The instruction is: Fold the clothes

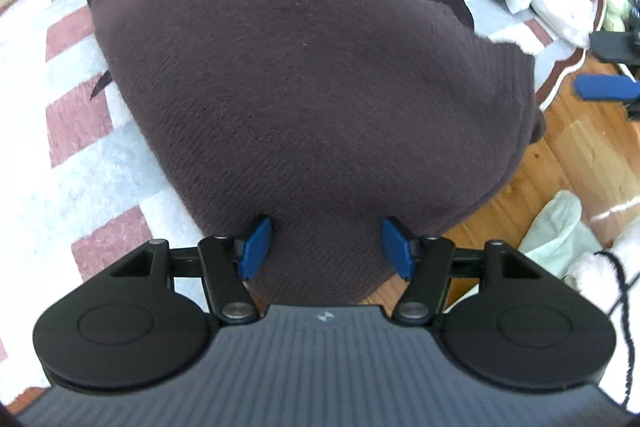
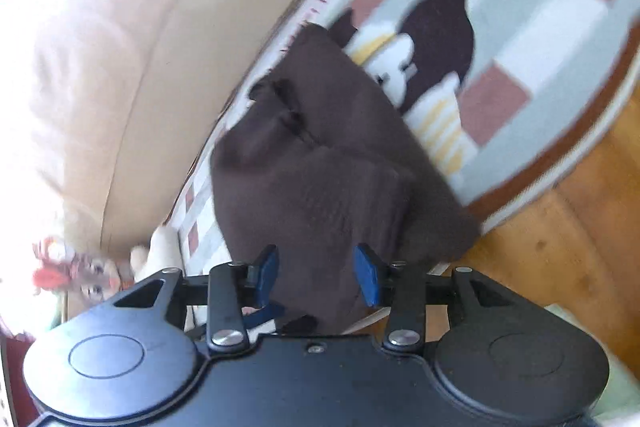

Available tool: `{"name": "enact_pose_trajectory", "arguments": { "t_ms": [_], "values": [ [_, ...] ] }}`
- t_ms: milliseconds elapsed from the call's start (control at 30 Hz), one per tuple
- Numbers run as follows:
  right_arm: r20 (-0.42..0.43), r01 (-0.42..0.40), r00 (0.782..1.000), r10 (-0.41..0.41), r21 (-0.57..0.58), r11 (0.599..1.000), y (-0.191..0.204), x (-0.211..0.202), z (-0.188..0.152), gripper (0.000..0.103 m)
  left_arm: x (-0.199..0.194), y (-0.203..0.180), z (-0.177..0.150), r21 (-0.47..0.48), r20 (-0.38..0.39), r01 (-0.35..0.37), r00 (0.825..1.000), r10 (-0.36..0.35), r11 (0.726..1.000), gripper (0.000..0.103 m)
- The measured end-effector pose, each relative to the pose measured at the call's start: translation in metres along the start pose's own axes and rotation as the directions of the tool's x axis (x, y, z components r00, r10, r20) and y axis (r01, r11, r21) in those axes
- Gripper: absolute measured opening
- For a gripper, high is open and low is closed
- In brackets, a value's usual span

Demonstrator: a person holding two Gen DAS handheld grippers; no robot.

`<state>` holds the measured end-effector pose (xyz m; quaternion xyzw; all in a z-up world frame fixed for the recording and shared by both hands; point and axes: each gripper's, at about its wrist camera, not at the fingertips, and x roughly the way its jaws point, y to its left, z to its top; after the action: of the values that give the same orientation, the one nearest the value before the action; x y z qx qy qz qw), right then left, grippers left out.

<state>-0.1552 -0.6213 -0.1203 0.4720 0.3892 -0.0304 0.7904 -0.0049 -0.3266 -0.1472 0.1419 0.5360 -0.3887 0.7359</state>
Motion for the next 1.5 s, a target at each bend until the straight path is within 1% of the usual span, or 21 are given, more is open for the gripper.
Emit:
{"name": "enact_pose_trajectory", "arguments": {
  "t_ms": [100, 200, 300, 367, 400, 433, 467, 533, 600, 633, 733, 800, 933, 1000, 1067, 1133, 1167, 1233, 1333, 1400, 1500],
  "values": [
    [0.028, 0.079, 0.997, -0.076, -0.131, 0.988, 0.009, -0.007, 0.013, 0.051, 0.002, 0.004, 0.001, -0.017, -0.002, 0.023, 1.000, -0.023, 1.000, 0.061],
    [0.019, 0.142, 0.990, -0.141, -0.164, 0.976, 0.001, 0.017, 0.023, 0.051, 0.005, 0.004, 0.002, -0.015, 0.001, 0.033, 0.999, -0.033, 0.999, 0.061],
    [-0.012, 0.151, 0.988, -0.153, -0.075, 0.986, -0.015, 0.047, 0.019, 0.051, 0.006, 0.006, 0.001, -0.034, 0.013, 0.039, 0.999, -0.039, 0.999, 0.061],
    [0.035, 0.154, 0.987, -0.154, 0.001, 0.988, -0.027, 0.061, 0.011, 0.051, 0.008, 0.006, 0.004, -0.054, 0.011, 0.034, 0.999, -0.033, 0.998, 0.062],
    [0.076, 0.164, 0.983, -0.165, 0.015, 0.986, -0.029, 0.065, 0.007, 0.042, 0.009, 0.006, 0.006, -0.060, 0.006, 0.030, 1.000, -0.029, 0.998, 0.062],
    [0.125, 0.195, 0.974, -0.190, -0.028, 0.980, -0.023, 0.066, 0.004, 0.023, 0.009, 0.004, 0.008, -0.054, -0.001, 0.025, 1.000, -0.025, 0.998, 0.062],
    [0.173, 0.228, 0.962, -0.209, -0.099, 0.969, -0.012, 0.064, 0.001, 0.013, 0.008, 0.002, 0.009, -0.039, -0.009, 0.018, 1.000, -0.018, 0.999, 0.062],
    [0.278, 0.267, 0.942, -0.190, -0.270, 0.925, 0.017, 0.050, -0.010, 0.012, 0.003, -0.008, 0.008, 0.061, -0.017, -0.015, 1.000, 0.016, 0.998, 0.062],
    [0.346, 0.374, 0.907, -0.240, -0.399, 0.837, 0.044, 0.035, -0.025, 0.011, -0.008, -0.014, 0.003, 0.153, 0.009, -0.038, 0.999, 0.037, 0.987, 0.062],
    [0.377, 0.439, 0.882, -0.282, -0.441, 0.783, 0.055, 0.029, -0.032, 0.010, -0.013, -0.015, 0.002, 0.158, 0.028, -0.007, 1.000, 0.002, 0.987, 0.062],
    [0.409, 0.575, 0.814, -0.413, -0.463, 0.674, 0.058, 0.028, -0.051, 0.010, -0.029, -0.011, 0.001, 0.121, 0.082, 0.132, 0.986, -0.142, 0.984, 0.062],
    [0.349, 0.600, 0.800, -0.488, -0.449, 0.662, 0.039, 0.043, -0.052, 0.010, -0.030, -0.009, 0.005, 0.095, 0.105, 0.176, 0.977, -0.185, 0.980, 0.062],
    [0.242, 0.575, 0.818, -0.522, -0.378, 0.726, 0.008, 0.067, -0.043, 0.011, -0.001, -0.005, 0.014, 0.047, 0.062, 0.112, 0.992, -0.114, 0.993, 0.062],
    [0.232, 0.570, 0.821, -0.521, -0.381, 0.728, 0.007, 0.066, -0.040, 0.013, 0.017, 0.004, 0.016, 0.009, 0.034, 0.108, 0.994, -0.108, 0.994, 0.062],
    [0.222, 0.565, 0.825, -0.520, -0.379, 0.733, 0.006, 0.065, -0.037, 0.020, 0.019, 0.006, 0.015, 0.004, 0.036, 0.107, 0.994, -0.107, 0.994, 0.062],
    [0.217, 0.561, 0.828, -0.517, -0.332, 0.759, 0.006, 0.057, -0.033, 0.039, 0.016, 0.005, 0.016, 0.008, 0.018, 0.099, 0.995, -0.099, 0.995, 0.062],
    [0.215, 0.553, 0.833, -0.509, -0.306, 0.775, 0.008, 0.052, -0.031, 0.040, 0.014, 0.004, 0.017, 0.012, 0.010, 0.096, 0.995, -0.096, 0.995, 0.062],
    [0.205, 0.494, 0.868, -0.451, -0.281, 0.823, 0.020, 0.036, -0.020, 0.041, -0.001, 0.003, 0.016, 0.044, 0.025, 0.104, 0.994, -0.105, 0.994, 0.060],
    [0.216, 0.335, 0.938, -0.272, -0.351, 0.874, 0.053, 0.015, 0.003, 0.044, -0.040, 0.010, 0.020, 0.138, 0.167, 0.155, 0.970, -0.177, 0.978, 0.061],
    [0.159, 0.186, 0.979, -0.130, -0.410, 0.893, 0.075, 0.018, 0.028, 0.044, -0.053, 0.023, 0.030, 0.129, 0.222, 0.139, 0.961, -0.165, 0.982, 0.061],
    [0.029, 0.073, 0.997, -0.067, -0.417, 0.906, 0.096, 0.060, 0.066, 0.045, -0.042, 0.058, 0.052, 0.033, 0.221, 0.103, 0.969, -0.108, 0.994, 0.059]
  ]
}}
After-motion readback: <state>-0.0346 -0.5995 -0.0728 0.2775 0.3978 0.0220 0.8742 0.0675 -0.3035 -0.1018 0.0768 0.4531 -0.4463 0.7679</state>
